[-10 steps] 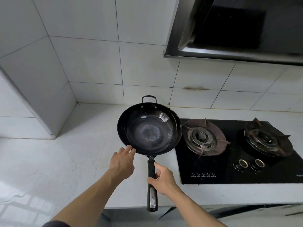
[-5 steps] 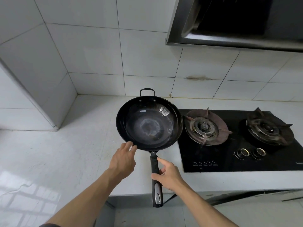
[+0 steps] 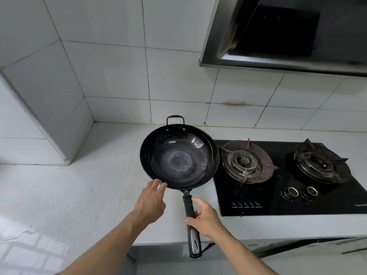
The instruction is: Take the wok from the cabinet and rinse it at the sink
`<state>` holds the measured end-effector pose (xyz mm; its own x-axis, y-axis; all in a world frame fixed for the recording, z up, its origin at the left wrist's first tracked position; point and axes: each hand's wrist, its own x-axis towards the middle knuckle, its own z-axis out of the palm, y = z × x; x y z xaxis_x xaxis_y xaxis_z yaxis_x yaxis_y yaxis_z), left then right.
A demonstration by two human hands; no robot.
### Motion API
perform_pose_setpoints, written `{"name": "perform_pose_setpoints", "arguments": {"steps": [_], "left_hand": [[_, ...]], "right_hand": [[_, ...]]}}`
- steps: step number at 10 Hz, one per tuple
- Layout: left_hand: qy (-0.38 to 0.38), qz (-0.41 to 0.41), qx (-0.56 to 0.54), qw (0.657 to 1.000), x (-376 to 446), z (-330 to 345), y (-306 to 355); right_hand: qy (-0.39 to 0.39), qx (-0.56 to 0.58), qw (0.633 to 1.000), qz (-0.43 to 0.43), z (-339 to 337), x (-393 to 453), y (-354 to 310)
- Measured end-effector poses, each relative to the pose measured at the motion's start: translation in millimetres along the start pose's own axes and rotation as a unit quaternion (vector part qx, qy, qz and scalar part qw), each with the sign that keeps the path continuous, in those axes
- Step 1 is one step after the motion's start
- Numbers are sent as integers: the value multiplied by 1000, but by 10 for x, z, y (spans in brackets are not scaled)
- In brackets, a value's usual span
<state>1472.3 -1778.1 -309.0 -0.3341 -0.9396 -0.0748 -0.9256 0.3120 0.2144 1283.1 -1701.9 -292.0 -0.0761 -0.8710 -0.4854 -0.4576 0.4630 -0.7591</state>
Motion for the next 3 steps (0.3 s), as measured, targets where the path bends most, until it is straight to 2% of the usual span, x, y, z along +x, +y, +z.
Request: {"name": "perform_pose_setpoints", "arguments": {"steps": [1,2,3], "left_hand": [[-9,-9,-28,1000,24,-53,-20],[-8,-43,-114,992,57,-148,-60],[25,-33,-140,989,124,-311,-90]], "right_hand": [[-10,-15,1000,-9,-27,3,-21],[-15,-83,996,-17,-81,17,6],[38,-121,991,-47,-259,57,-51]]}}
